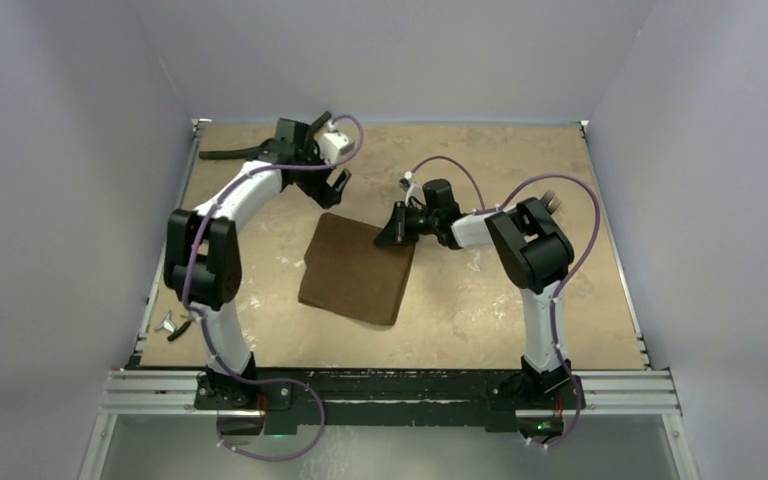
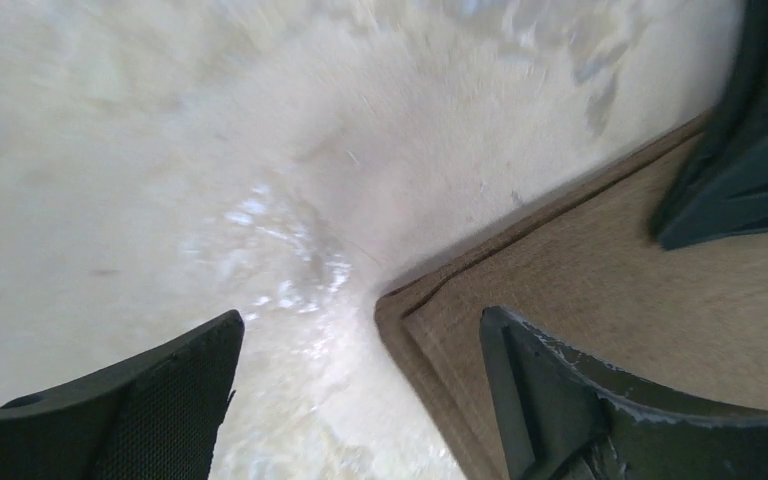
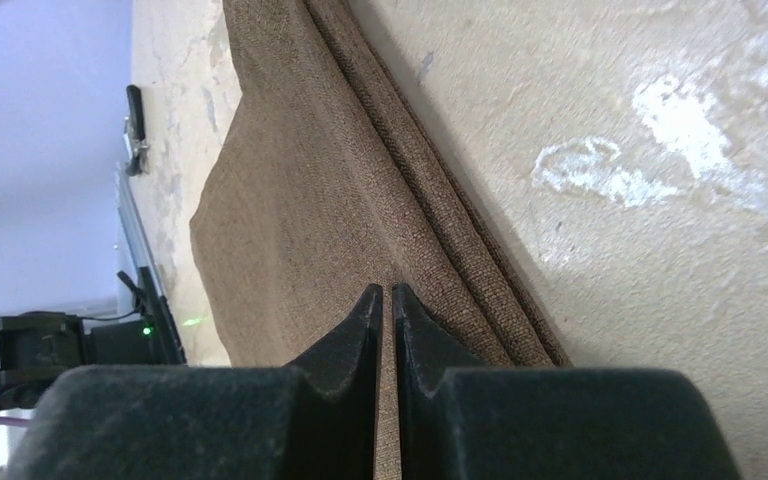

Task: Fold the napkin into a case and place the utensils inside
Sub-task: Fold the lower triangle-folded napkin at the center of the board.

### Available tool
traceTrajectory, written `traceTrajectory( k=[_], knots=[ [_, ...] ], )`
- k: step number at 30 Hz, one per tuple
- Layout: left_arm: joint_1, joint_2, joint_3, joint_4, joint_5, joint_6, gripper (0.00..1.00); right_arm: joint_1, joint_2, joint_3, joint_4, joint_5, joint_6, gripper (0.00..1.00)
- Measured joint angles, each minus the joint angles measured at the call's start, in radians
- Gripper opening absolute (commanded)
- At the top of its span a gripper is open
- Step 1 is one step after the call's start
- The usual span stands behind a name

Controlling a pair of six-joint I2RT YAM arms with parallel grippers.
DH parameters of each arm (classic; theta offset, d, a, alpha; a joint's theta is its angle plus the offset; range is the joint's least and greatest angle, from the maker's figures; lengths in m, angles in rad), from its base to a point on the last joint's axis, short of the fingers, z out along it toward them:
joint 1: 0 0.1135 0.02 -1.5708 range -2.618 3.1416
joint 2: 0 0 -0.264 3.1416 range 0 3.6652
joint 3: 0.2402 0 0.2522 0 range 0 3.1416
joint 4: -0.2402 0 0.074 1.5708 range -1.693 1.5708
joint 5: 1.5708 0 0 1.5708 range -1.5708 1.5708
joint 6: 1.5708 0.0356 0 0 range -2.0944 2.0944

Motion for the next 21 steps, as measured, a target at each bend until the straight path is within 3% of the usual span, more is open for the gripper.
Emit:
traceTrajectory(
  k=[3,7,9,15,21],
  knots=[
    [0.014,-0.123,0.023,-0.014,0.02,-0.002,0.94,0.0,-0.009,0.019,-0.041,0.017,-0.035,0.2],
    [0.023,-0.28,0.004,-0.008,0.046,-0.001,0.82,0.0,-0.069,0.031,-0.122,0.074,-0.094,0.28],
    [0.027,-0.275,0.033,-0.062,0.095,0.037,0.83,0.0,-0.128,0.04,-0.17,0.11,-0.126,0.29],
    [0.064,-0.224,-0.038,-0.192,0.251,0.185,0.87,0.002,-0.333,0.034,-0.196,0.118,-0.159,0.1],
    [0.047,-0.235,-0.184,-0.248,0.288,0.288,0.77,0.061,-0.457,-0.222,-0.044,0.023,-0.048,0.07]
  ],
)
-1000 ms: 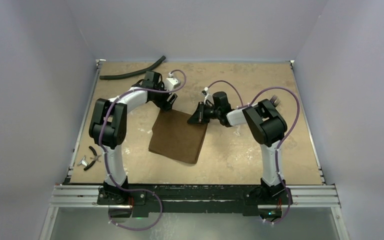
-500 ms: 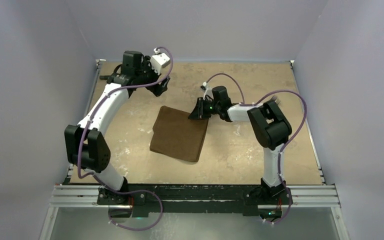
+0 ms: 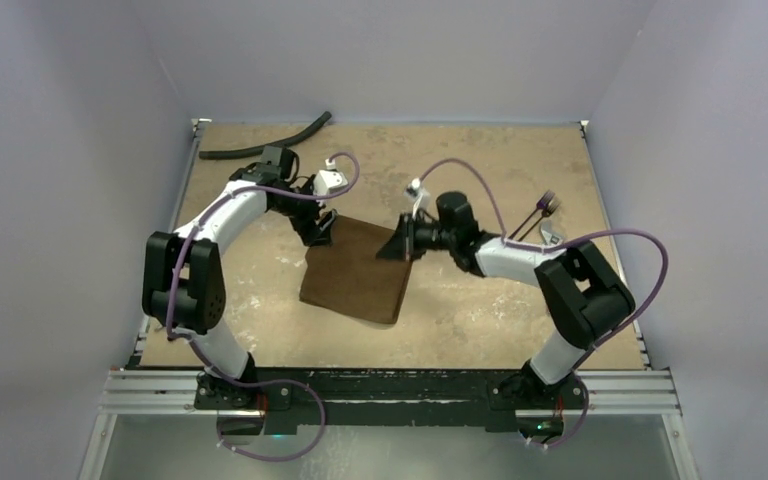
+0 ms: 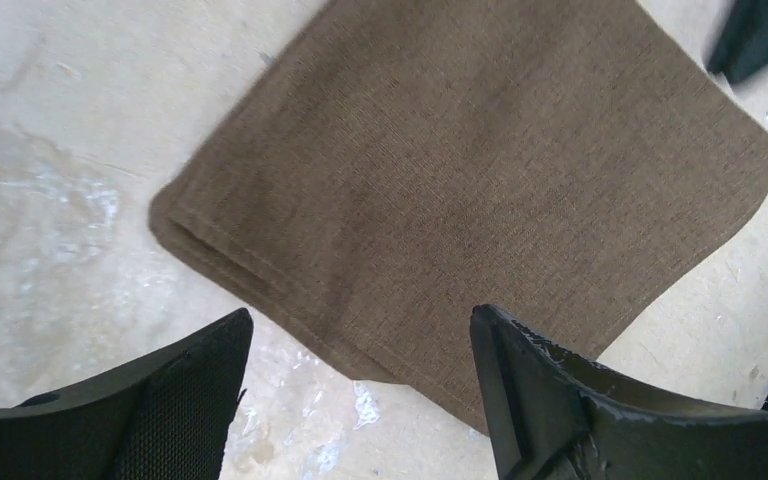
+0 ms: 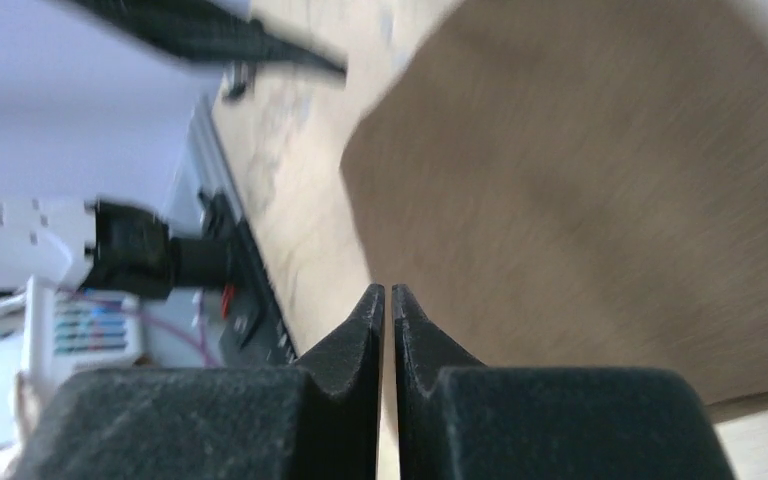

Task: Fold the napkin into a case and place the utensils inside
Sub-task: Fold the lower triangle-folded napkin at the center of the board, then smooth out the 2/3-rectangle-folded napkin at the center of the board.

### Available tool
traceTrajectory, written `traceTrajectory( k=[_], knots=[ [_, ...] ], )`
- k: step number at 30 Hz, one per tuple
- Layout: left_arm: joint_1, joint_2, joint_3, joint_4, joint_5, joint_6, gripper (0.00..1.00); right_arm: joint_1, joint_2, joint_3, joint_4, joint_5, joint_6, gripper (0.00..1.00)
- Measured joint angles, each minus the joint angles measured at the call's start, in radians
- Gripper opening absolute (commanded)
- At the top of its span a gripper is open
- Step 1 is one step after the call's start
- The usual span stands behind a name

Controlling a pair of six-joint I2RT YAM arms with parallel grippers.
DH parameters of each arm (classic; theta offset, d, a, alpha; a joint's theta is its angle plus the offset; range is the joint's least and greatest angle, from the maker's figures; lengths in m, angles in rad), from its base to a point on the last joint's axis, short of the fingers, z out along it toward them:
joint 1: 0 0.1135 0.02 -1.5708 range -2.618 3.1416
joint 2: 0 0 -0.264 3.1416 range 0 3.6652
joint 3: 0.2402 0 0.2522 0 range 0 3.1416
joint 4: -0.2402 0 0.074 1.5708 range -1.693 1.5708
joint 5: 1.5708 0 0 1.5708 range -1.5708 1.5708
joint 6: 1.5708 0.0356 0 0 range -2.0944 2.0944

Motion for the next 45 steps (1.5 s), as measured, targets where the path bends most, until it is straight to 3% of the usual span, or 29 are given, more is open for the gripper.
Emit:
traceTrajectory(
  k=[5,9,19,27,33,39,45],
  knots=[
    [-0.015,0.054,-0.043,0.076,-0.008,-0.017,0.76,0.128,0.004,-0.233,0.132,-0.048,0.148,0.06],
    [-0.058,0.092,-0.05,0.176,-0.06,-0.038,0.73,0.138,0.01,-0.314,0.225,-0.068,0.216,0.05],
    [-0.109,0.18,-0.055,0.283,-0.196,-0.089,0.7,0.126,0.159,-0.334,0.289,-0.064,0.231,0.01],
    [-0.109,0.205,-0.057,0.306,-0.24,-0.108,0.7,0.103,0.097,-0.36,0.232,-0.031,0.198,0.17],
    [-0.109,0.205,-0.057,0.315,-0.254,-0.117,0.71,0.103,-0.014,-0.32,0.175,-0.022,0.152,0.16],
    [-0.109,0.205,-0.057,0.316,-0.254,-0.132,0.75,0.103,0.045,-0.362,0.23,-0.061,0.156,0.15],
    [-0.109,0.204,-0.054,0.305,-0.256,-0.138,0.83,0.1,0.106,-0.374,0.216,-0.093,0.153,0.26]
  ],
)
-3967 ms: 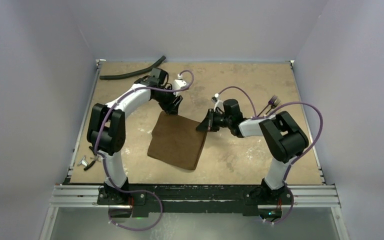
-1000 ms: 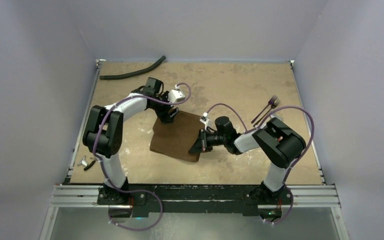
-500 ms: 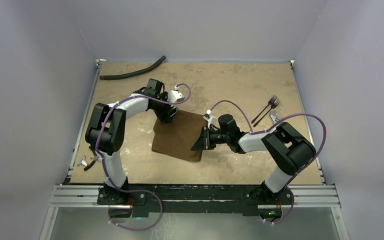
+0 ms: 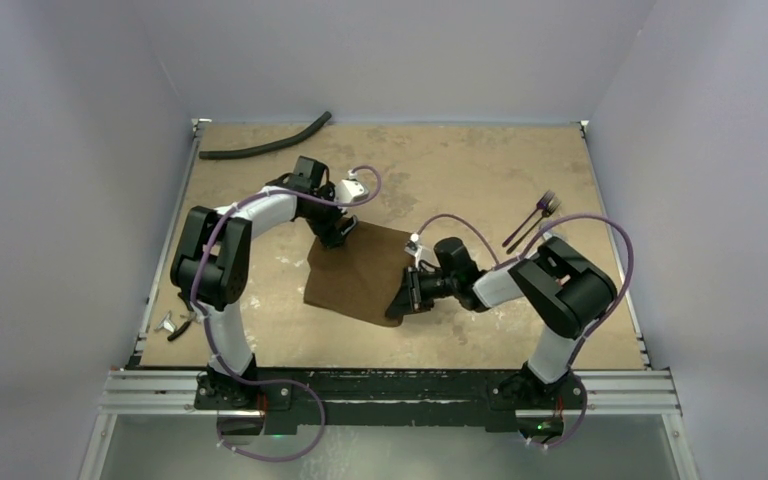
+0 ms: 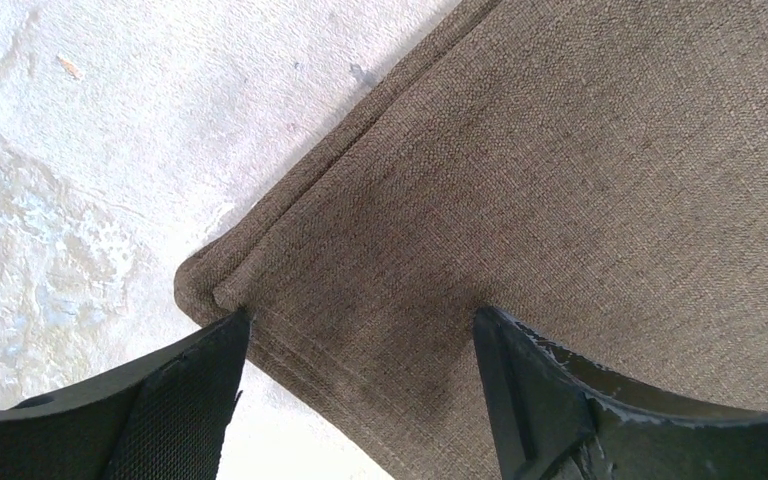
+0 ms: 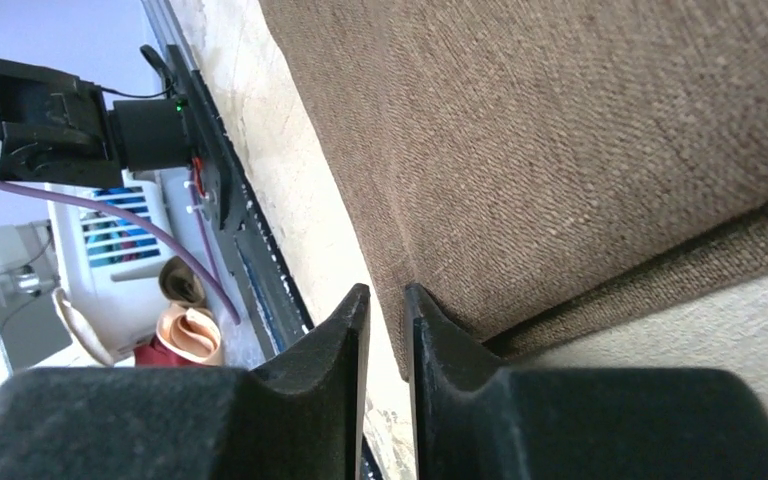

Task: Fold the napkin into a case and place the utensils inside
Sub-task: Smooth out the 2/3-rectangle-folded napkin at the center of the board.

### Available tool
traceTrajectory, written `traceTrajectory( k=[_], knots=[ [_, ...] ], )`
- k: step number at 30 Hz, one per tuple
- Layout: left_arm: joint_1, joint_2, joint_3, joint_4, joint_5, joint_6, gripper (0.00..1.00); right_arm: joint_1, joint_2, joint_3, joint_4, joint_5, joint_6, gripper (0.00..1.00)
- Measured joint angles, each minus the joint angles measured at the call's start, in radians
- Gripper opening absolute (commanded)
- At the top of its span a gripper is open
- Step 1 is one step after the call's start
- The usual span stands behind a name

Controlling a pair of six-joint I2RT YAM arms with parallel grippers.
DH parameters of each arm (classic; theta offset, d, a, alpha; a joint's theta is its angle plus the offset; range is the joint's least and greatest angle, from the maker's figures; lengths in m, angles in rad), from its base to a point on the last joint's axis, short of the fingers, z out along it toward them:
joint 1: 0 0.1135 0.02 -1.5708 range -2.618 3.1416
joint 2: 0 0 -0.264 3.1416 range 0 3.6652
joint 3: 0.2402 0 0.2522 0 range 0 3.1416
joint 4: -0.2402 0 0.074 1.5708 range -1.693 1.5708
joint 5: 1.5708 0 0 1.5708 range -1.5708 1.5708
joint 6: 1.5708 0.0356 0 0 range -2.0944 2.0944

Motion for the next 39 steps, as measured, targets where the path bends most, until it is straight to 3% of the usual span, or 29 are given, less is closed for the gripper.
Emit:
traceTrajectory(
  k=[7,10,11,12,13,16,22,25,30,34,39],
  knots=[
    [0.008,-0.026,0.071,-0.064,-0.004,-0.013,0.86,0.003,-0.14,0.093,-0.208,0.115,-0.081,0.52],
    [0.021,-0.056,0.096,-0.087,-0.002,-0.013,0.94,0.003,-0.25,0.154,-0.313,0.175,-0.128,0.63],
    [0.025,-0.066,0.104,-0.098,0.002,-0.011,0.95,0.004,-0.285,0.174,-0.346,0.197,-0.145,0.69],
    [0.032,-0.08,0.113,-0.111,0.007,-0.01,0.96,0.01,-0.332,0.211,-0.402,0.241,-0.172,0.88],
    [0.041,-0.097,0.12,-0.128,0.015,0.0,0.97,0.014,-0.37,0.247,-0.444,0.283,-0.198,0.97],
    [0.067,-0.173,0.123,-0.179,0.049,0.056,0.97,0.037,-0.471,0.354,-0.532,0.431,-0.28,0.99],
    [0.095,-0.441,0.02,-0.23,0.152,0.294,0.97,0.041,-0.604,0.457,-0.529,0.756,-0.301,0.99],
    [0.092,-0.556,-0.102,-0.278,0.196,0.44,0.95,0.035,-0.569,0.506,-0.515,0.82,-0.358,0.98],
    [0.093,-0.589,-0.277,-0.352,0.208,0.621,0.89,0.087,-0.401,0.65,-0.645,0.923,-0.583,0.96],
    [0.093,-0.606,-0.403,-0.353,0.211,0.732,0.87,0.126,-0.369,0.535,-0.703,0.981,-0.74,0.99],
    [0.093,-0.695,-0.556,-0.324,0.203,0.897,0.87,0.144,-0.487,0.315,-0.733,0.965,-0.879,0.99]
  ],
)
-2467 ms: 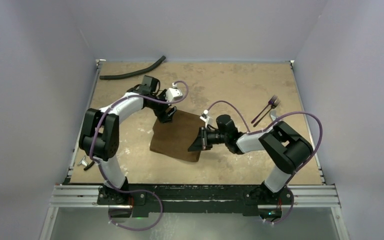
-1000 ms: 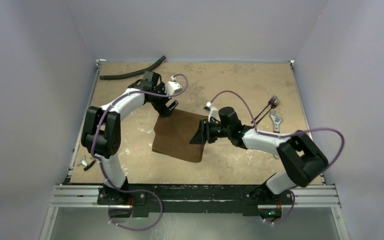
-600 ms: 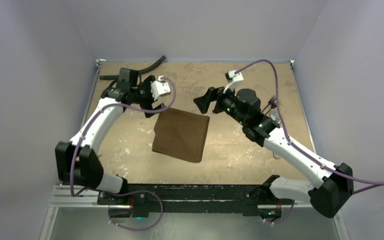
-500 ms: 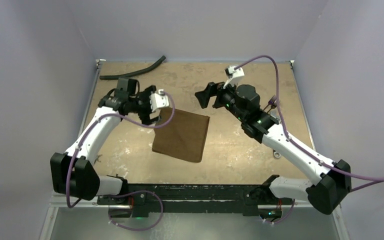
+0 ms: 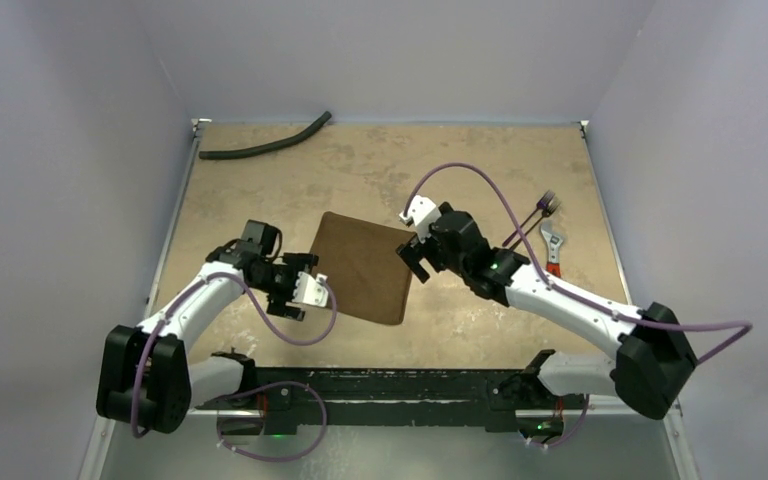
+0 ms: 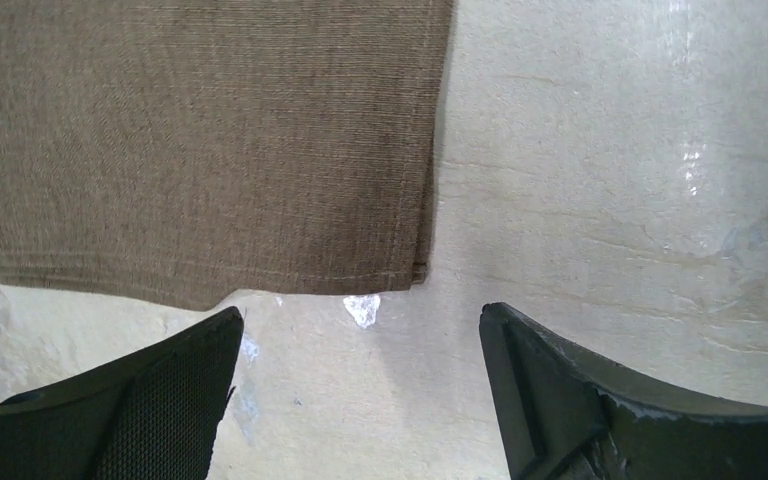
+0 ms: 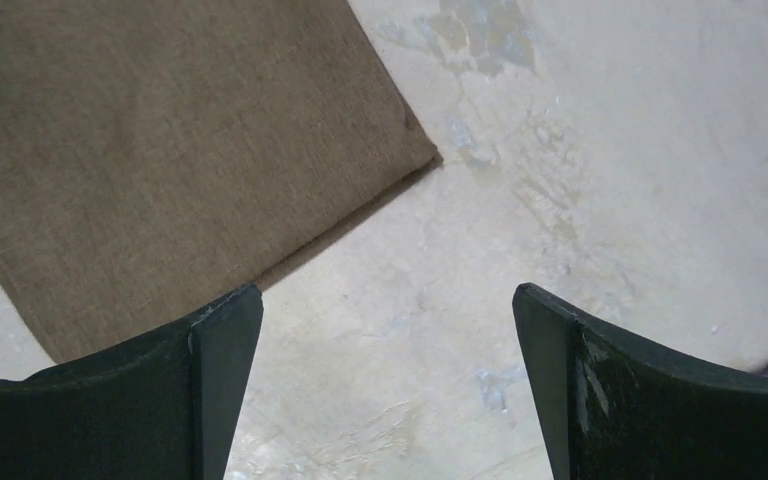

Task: Fold the napkin into a case and place the utensils inside
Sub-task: Smooth out the 2/3-rectangle-folded napkin at the center of the board, then rotate the 2/3-rectangle-folded napkin at the center of the board.

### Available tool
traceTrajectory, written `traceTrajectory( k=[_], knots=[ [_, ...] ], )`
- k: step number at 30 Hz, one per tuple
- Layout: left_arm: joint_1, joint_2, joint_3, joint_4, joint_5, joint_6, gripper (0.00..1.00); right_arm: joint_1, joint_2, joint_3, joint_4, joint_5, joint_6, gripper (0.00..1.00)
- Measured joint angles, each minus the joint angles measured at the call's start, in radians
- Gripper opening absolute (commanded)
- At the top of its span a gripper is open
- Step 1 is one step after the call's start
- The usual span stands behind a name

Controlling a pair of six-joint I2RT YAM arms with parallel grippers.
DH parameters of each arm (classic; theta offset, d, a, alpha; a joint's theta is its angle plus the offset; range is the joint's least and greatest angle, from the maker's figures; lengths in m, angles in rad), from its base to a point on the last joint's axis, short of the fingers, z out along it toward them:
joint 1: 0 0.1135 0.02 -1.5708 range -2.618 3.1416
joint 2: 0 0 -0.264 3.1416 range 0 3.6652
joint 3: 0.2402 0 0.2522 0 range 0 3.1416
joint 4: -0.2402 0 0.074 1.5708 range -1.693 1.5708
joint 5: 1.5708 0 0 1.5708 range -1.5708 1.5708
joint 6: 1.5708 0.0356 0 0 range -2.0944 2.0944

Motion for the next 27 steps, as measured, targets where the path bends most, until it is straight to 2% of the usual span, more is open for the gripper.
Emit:
traceTrajectory(
  k=[4,9,15,22,25,27],
  knots=[
    [-0.014,-0.008,-0.059,0.066,-0.01,0.077,0.87,0.002,-0.073,-0.018,0.026,-0.048,-0.098,0.99],
    [-0.077,0.075,-0.062,0.152,-0.043,0.108,0.83,0.019,-0.068,-0.039,0.061,-0.086,-0.219,0.99],
    [-0.146,0.108,-0.062,0.233,-0.074,0.116,0.61,0.094,-0.053,-0.084,0.056,-0.143,-0.301,0.98],
    [-0.153,0.13,-0.066,0.272,-0.104,0.11,0.36,0.218,-0.055,-0.152,0.081,-0.194,-0.33,0.98],
    [-0.153,0.135,-0.066,0.277,-0.108,0.094,0.21,0.235,-0.04,-0.172,0.098,-0.214,-0.332,0.98],
    [-0.153,0.136,-0.066,0.282,-0.108,0.079,0.2,0.25,-0.016,-0.181,0.105,-0.228,-0.333,0.98]
  ],
)
